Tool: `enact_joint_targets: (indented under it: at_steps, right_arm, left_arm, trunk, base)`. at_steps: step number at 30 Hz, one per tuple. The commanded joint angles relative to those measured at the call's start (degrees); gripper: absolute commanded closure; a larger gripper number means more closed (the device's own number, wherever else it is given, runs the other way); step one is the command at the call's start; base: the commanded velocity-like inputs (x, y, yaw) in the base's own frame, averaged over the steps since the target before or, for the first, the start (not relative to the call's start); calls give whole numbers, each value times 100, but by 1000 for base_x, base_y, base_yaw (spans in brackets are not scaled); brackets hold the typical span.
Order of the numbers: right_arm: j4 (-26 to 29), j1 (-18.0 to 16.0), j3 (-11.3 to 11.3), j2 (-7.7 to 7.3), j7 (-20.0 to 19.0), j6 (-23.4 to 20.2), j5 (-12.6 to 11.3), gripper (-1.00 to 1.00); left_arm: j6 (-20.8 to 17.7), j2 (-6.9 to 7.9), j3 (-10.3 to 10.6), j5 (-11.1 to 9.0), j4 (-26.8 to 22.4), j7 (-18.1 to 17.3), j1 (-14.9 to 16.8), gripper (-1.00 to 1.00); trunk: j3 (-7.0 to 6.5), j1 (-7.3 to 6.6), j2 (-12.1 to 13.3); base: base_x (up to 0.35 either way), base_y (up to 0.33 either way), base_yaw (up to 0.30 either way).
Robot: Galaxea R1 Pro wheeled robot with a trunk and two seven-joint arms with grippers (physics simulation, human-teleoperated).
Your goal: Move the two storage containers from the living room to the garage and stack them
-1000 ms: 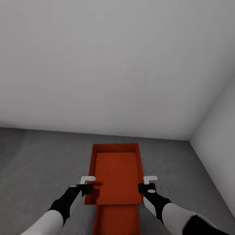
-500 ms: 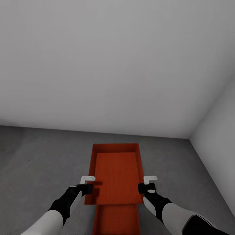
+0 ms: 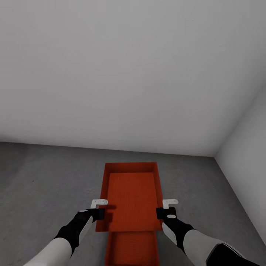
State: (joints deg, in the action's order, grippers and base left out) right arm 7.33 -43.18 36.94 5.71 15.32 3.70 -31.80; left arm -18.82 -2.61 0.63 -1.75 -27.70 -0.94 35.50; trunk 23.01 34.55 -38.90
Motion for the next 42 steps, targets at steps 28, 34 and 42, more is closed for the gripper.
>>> enact_joint_targets:
  at_steps: [28,34,42]
  right_arm:
    - [7,-6,-222,-79,323,179,43,100]
    - [6,-6,-222,-79,323,176,43,100]
    - [5,-6,-222,-79,320,167,43,100]
  left_arm:
    - [-34,6,-90,8,2,19,1,100]
    - [-34,6,-90,8,2,15,1,100]
    - [-34,6,-90,8,2,15,1,100]
  trunk:
    - [6,1,-6]
    - [13,1,-6]
    - [73,1,-6]
  base:
    - [0,0,0]
    - [0,0,0]
    - [0,0,0]
